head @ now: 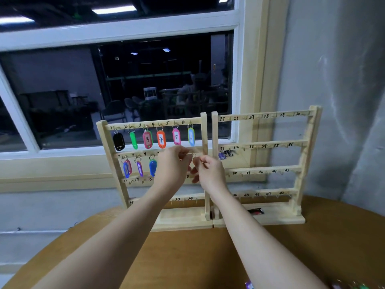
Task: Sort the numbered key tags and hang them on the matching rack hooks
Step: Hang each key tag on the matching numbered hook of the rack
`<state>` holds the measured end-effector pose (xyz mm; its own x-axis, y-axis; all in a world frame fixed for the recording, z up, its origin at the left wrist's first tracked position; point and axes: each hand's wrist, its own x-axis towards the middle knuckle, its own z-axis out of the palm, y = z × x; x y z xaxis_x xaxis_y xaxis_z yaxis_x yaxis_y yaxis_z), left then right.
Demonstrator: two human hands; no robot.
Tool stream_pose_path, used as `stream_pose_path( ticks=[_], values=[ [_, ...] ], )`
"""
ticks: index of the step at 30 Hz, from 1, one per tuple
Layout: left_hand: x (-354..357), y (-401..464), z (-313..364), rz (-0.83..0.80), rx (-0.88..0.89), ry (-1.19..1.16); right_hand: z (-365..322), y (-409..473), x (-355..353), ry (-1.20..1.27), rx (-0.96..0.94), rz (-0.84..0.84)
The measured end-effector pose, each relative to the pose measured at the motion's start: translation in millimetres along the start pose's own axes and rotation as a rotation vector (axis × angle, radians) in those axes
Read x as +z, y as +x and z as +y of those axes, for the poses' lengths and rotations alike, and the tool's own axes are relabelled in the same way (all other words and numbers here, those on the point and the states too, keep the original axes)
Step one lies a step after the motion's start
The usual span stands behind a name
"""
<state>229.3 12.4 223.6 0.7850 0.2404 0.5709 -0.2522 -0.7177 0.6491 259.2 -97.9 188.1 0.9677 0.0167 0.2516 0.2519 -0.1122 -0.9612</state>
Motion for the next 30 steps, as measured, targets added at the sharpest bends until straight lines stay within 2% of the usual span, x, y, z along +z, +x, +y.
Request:
stream_pose_path(
  ticks=[8, 16, 22, 25, 30],
  values=[
    [8.6, -1.9, -1.4, -0.01, 0.004, 0.057, 8.1, -6.3, -8.7, 0.036, 0.024, -0.058],
    [16.4, -21.0, -13.6, 0.018, -0.064, -0.051, 23.9, -31.1, -48.6, -0.113, 0.06, -0.12],
    [15.9, -56.6, -26.3, -0.054, -0.213, -0.07, 35.8, -75.7, -89.6, -0.18, 0.122, -0.11],
    [15.5, -87.6, -31.7, -0.161, -0.273, -0.045, 48.6, -105.3, -106.4, -0.243, 0.17, -0.091],
    [39.7, -155.1, -33.5, -0.545, -0.294, -0.007, 75.0, -146.8, -141.6, -0.385, 0.361, -0.114]
  ],
)
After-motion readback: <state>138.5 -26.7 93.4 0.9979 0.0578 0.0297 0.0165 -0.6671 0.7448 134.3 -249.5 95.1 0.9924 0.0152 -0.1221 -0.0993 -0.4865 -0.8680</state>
